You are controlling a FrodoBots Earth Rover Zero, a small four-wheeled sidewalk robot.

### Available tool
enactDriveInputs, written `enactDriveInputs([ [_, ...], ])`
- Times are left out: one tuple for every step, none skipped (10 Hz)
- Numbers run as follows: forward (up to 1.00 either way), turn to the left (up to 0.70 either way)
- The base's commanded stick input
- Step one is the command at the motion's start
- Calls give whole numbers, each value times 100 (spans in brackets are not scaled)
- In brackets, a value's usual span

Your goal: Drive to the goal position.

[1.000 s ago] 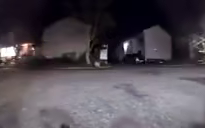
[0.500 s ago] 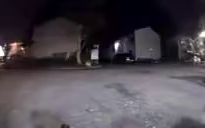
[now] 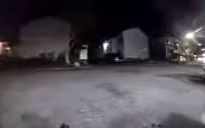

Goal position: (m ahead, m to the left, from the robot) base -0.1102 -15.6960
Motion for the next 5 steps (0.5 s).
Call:
enactDriveInputs([
  [0,-45],
  [0,-45],
  [0,-45],
  [0,-45],
  [0,-45],
])
